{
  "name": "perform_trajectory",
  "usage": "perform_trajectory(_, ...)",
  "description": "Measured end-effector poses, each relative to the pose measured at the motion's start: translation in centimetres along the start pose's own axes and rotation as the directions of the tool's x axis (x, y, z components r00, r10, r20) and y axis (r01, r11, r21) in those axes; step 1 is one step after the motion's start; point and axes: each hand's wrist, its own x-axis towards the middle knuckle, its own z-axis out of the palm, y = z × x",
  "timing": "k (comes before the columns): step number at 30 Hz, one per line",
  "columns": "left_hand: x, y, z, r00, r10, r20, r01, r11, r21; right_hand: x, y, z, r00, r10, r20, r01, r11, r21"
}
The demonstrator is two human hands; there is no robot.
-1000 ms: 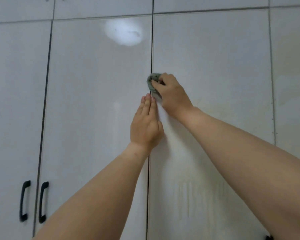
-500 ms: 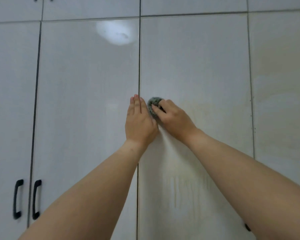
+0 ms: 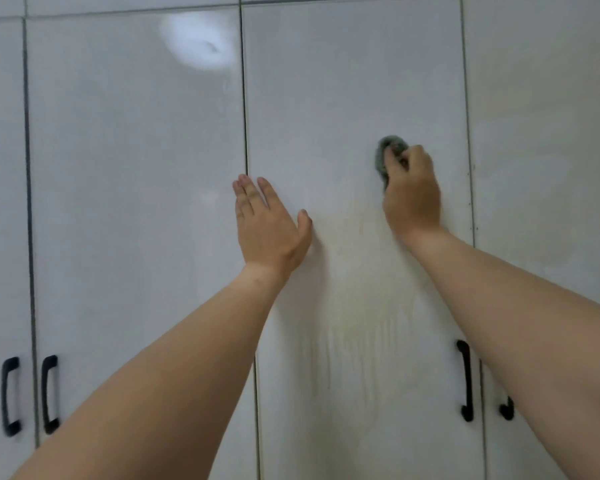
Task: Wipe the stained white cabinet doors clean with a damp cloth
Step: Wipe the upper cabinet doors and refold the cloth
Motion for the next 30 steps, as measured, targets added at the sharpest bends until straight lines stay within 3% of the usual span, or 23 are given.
perform_trajectory(1,0.0,0.2,0.0,1.000,-0.006,0.004,0.006,1.000,-0.007,-0.2,0.5,0.0,0.972,0.237,-0.006,-0.236,0.970,0.056)
perform_trajectory(2,-0.1,0.4,0.0,1.000,-0.015,0.006,0.015,1.000,-0.017,-0.5,-0.5,0.0,0.934,0.357,0.000,-0.355,0.930,0.093)
perform_trajectory(3,-0.1,0.6,-0.1,1.000,-0.027,0.007,0.027,0.999,-0.025,-0.8,-2.3,0.0,0.936,0.352,0.005,-0.350,0.931,0.098)
perform_trajectory(5,-0.1,1.0,0.0,0.998,-0.056,0.009,0.056,0.998,-0.035,-2.1,-5.4,0.8,0.997,0.064,0.051,-0.068,0.994,0.090)
perform_trajectory(7,-0.1,1.2,0.1,0.997,-0.076,0.002,0.076,0.996,-0.041,-3.2,-5.3,1.1,0.925,-0.355,0.138,0.352,0.935,0.048)
perform_trajectory(8,0.0,1.4,0.2,0.997,-0.079,-0.008,0.079,0.996,-0.044,-3.0,-3.8,0.8,0.889,-0.428,0.165,0.432,0.902,0.011)
perform_trajectory(9,0.1,1.5,0.2,0.996,-0.082,-0.015,0.082,0.995,-0.049,-2.5,-1.9,0.4,0.902,-0.399,0.165,0.408,0.912,-0.027)
perform_trajectory(10,0.1,1.5,0.3,0.996,-0.087,-0.018,0.086,0.995,-0.052,-2.1,-0.1,-0.4,0.943,-0.305,0.130,0.317,0.945,-0.082)
perform_trajectory(12,0.1,1.4,0.5,0.996,-0.084,-0.013,0.084,0.995,-0.051,-1.4,3.6,-2.0,0.998,0.056,-0.007,-0.056,0.990,-0.129)
perform_trajectory(14,0.1,1.1,0.6,0.998,-0.068,-0.017,0.067,0.997,-0.048,-1.3,4.4,-2.8,0.917,0.389,-0.086,-0.393,0.919,-0.037)
perform_trajectory(15,0.1,1.0,0.7,0.998,-0.060,-0.021,0.059,0.997,-0.046,-1.6,3.9,-2.9,0.890,0.446,-0.094,-0.445,0.895,0.033)
perform_trajectory(16,0.2,0.9,0.7,0.998,-0.058,-0.027,0.057,0.997,-0.043,-2.2,2.8,-2.7,0.905,0.413,-0.103,-0.407,0.911,0.071)
perform_trajectory(18,0.1,0.8,0.8,0.998,-0.059,-0.027,0.057,0.997,-0.043,-4.2,1.4,-2.0,0.995,0.101,0.015,-0.102,0.994,0.049)
perform_trajectory(19,0.0,0.8,0.8,0.998,-0.061,-0.024,0.059,0.997,-0.046,-4.9,2.1,-1.4,0.991,-0.091,0.098,0.093,0.995,-0.020)
perform_trajectory(20,0.0,0.8,0.8,0.998,-0.057,-0.021,0.056,0.997,-0.048,-4.7,3.5,-1.8,0.974,-0.182,0.136,0.194,0.978,-0.079)
perform_trajectory(21,0.0,0.7,0.7,0.999,-0.048,-0.017,0.047,0.998,-0.049,-3.9,5.1,-2.3,0.976,-0.160,0.145,0.175,0.979,-0.100)
perform_trajectory(22,-0.1,0.5,0.6,0.999,-0.042,-0.011,0.041,0.998,-0.049,-3.3,6.3,-3.3,0.994,-0.024,0.103,0.034,0.995,-0.098)
perform_trajectory(24,-0.2,0.3,0.3,1.000,-0.029,0.002,0.030,0.998,-0.047,-3.4,7.0,-4.6,0.950,0.308,0.050,-0.307,0.951,-0.030)
perform_trajectory(25,-0.2,0.3,0.2,1.000,-0.024,0.007,0.025,0.999,-0.045,-4.2,6.2,-4.8,0.933,0.359,0.034,-0.358,0.933,-0.041)
perform_trajectory(27,-0.2,0.1,-0.1,1.000,-0.014,0.018,0.015,0.999,-0.049,-6.2,3.0,-4.6,0.967,0.251,0.051,-0.245,0.964,-0.098)
perform_trajectory(30,-0.4,-0.6,-0.4,1.000,-0.001,-0.005,0.000,0.998,-0.061,-7.9,3.1,-3.0,0.970,-0.134,0.201,0.159,0.980,-0.116)
